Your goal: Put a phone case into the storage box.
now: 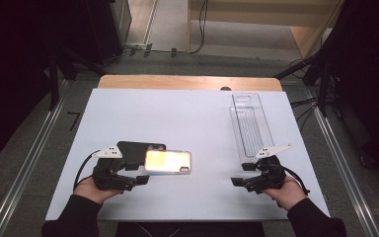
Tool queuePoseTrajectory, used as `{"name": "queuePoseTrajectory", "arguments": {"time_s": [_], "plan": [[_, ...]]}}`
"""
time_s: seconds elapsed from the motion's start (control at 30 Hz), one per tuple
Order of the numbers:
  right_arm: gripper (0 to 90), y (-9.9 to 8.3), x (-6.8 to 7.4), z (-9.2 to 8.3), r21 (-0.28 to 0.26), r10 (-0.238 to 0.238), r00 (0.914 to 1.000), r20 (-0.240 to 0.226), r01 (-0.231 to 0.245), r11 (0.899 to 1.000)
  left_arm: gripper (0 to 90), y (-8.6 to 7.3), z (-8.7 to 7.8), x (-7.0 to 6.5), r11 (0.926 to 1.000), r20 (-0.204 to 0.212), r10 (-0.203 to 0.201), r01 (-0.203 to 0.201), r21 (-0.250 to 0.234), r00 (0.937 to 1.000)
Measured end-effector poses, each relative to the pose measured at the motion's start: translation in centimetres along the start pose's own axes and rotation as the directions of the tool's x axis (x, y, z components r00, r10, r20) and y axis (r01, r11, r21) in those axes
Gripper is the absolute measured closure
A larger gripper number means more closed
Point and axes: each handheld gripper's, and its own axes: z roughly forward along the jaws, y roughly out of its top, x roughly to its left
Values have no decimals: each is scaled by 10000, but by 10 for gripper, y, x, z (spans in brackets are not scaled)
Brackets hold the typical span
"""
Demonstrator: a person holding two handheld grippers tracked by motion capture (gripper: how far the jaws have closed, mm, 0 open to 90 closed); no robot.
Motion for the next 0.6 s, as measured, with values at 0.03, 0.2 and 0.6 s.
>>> {"name": "queuePoseTrajectory", "arguments": {"time_s": [0.03, 0.2, 0.6], "plan": [[203, 0, 0, 0, 28, -15, 10000, -47, 15, 10000, 277, 0, 0, 0, 10000, 10, -3, 3, 2, 10000], [203, 0, -2, 2, 68, -29, 10000, -37, 29, 10000, 277, 0, 0, 0, 10000, -79, 52, -52, 37, 10000], [203, 0, -7, 2, 35, 19, 9999, 125, -19, 10000, 275, 0, 2, 1, 9999, -87, 142, -142, 85, 9999]]}}
